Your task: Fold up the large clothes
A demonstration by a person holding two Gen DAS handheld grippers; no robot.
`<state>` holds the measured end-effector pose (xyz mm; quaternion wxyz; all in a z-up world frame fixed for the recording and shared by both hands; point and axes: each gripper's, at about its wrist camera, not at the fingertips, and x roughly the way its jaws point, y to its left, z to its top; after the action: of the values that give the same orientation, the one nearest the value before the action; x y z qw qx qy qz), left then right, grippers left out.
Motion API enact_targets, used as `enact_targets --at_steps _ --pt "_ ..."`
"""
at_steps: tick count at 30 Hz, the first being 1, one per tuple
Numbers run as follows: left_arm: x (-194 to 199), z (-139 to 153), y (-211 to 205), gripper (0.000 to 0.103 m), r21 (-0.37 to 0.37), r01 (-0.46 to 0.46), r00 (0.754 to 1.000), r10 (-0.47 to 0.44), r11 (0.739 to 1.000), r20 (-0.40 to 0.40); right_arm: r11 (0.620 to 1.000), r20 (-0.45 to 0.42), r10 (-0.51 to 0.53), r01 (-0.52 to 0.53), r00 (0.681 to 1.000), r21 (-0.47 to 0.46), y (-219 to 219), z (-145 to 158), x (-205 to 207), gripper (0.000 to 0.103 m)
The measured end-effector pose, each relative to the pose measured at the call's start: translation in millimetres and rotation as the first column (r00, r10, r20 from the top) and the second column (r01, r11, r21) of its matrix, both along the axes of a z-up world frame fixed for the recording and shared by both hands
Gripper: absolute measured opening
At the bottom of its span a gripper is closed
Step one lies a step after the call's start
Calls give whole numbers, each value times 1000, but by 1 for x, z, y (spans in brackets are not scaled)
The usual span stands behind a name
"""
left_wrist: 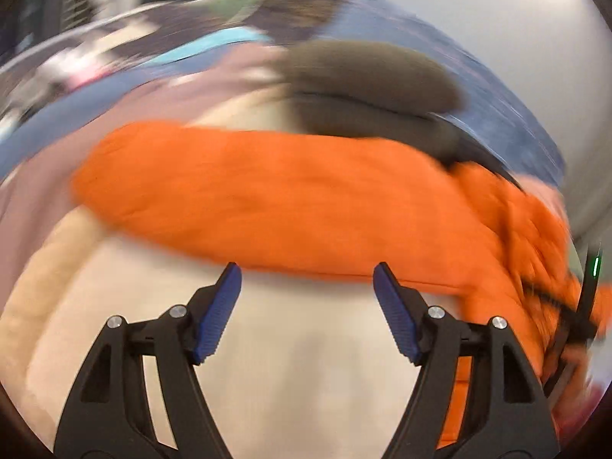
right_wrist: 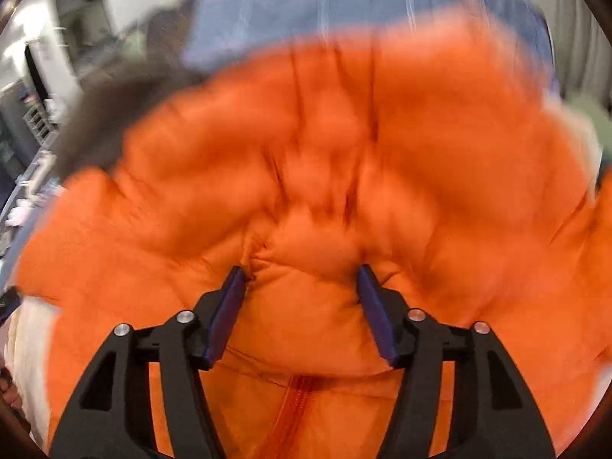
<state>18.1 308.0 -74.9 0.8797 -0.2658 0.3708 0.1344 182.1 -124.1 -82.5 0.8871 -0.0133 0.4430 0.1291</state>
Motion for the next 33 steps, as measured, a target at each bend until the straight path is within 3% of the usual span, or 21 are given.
enact_targets --at_steps 1,3,7,11,13,14,15,17,20,23,26,30,33 --pt "-6 -6 14 73 -12 -43 999 43 999 -19 999 33 15 -13 999 -49 5 1 -5 66" --pt "-12 -19 42 73 -61 -136 989 133 989 -58 998 36 16 -13 999 -62 6 3 -7 67" --pt "-11 -43 82 73 -212 -238 971 230 948 -59 1000 27 18 -19 999 24 -6 2 -5 69" --pt "2 -43 106 72 -206 -278 960 281 938 -13 999 32 22 -23 999 38 -6 1 -5 71" --pt "11 -39 113 50 -195 -280 958 287 940 6 999 35 21 -23 999 36 -6 1 -7 71" --pt "16 -35 115 22 -192 -256 965 263 947 11 999 35 22 -23 999 38 -7 1 -7 72" --pt "18 -32 115 6 -191 -244 968 251 951 13 999 35 22 -24 999 41 -9 1 -7 72" --pt "20 -14 107 5 -178 -224 970 237 958 56 999 35 25 -27 999 47 -8 -1 -6 73" --pt "23 41 75 4 -120 -115 969 138 986 205 999 36 29 -31 999 45 -4 -1 -8 75" --pt "34 103 19 4 -36 63 934 -46 997 354 998 34 34 -35 999 50 1 -2 -8 76" --pt "55 158 -59 4 62 259 861 -260 964 438 995 26 43 -45 999 87 -3 -1 -5 77" --pt "87 184 -163 5 190 456 765 -492 870 415 996 1 35 -34 999 88 -21 16 -13 77" --pt "108 171 -241 7 246 590 689 -638 769 343 988 10 -2 1 1000 156 -57 41 -30 78"
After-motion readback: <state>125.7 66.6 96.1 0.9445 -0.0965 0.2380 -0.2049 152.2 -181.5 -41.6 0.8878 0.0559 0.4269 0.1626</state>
